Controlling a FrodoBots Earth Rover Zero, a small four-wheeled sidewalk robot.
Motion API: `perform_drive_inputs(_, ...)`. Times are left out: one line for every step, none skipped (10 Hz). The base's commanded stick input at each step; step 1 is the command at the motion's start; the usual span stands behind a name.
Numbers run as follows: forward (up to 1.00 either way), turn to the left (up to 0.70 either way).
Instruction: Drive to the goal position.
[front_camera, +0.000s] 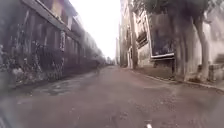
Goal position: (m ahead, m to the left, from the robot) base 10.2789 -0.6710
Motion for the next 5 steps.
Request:
perform_drive_inputs(1.00,0.01)
perform_drive_inputs(1.00,0.01)
perform_drive_inputs(1.00,0.01)
perform_drive_inputs(1.00,0.01)
perform_drive_inputs(1.00,0.01)
